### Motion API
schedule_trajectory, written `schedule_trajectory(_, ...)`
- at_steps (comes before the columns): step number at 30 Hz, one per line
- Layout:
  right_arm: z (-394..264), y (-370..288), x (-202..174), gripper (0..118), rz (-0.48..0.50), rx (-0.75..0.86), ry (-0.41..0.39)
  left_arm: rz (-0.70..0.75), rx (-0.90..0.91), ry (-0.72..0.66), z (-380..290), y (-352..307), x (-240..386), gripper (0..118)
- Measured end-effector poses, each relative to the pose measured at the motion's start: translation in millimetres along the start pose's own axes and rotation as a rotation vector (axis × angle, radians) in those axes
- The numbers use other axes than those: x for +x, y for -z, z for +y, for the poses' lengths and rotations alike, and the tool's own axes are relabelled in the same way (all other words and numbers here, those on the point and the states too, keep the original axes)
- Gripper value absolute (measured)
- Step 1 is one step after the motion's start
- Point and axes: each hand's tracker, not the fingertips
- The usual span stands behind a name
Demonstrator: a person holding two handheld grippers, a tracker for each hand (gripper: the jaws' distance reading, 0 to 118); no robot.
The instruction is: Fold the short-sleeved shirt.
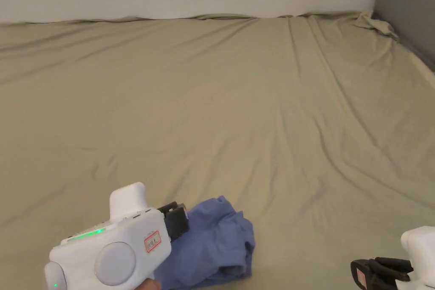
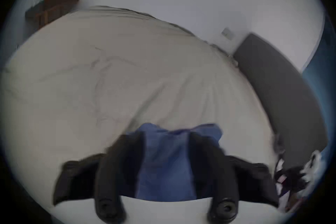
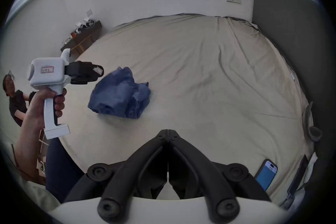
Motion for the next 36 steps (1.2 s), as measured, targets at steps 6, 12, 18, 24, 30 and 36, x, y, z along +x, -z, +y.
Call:
schedule_trajectory(6,-4.3,-7.2,-1.9,3,-0.072,-0.007,-0.021,-0.051,-0.069,0.265,-44.5,58.5,76.0,41)
schedule_trajectory(12,-5.1,-13.5,-10.1,3,-0.054,-0.004,-0.068,-0.033,-0.062,0.304,-44.6,67.2,119.2,41)
schedule_trajectory(18,11.4,-18.3,-10.2,3,0.124,0.154,0.011,-0.222,-0.016,0.136,-15.3,23.5,98.1,42)
schedule_trajectory(24,51.1,44.4,-22.7,3,0.547,0.162,0.099,-0.234,-0.01,0.019,8.3,-27.4,-15.9,42)
schedule_trajectory(30,76.0,170.1,-39.9,3,0.463,-0.158,0.161,-0.121,0.008,-0.121,13.3,-44.3,-89.5,42)
schedule_trajectory(36,47.9,240.6,1.3,2,0.494,-0.254,0.427,-0.296,-0.038,-0.195,4.9,-34.5,-98.6,42)
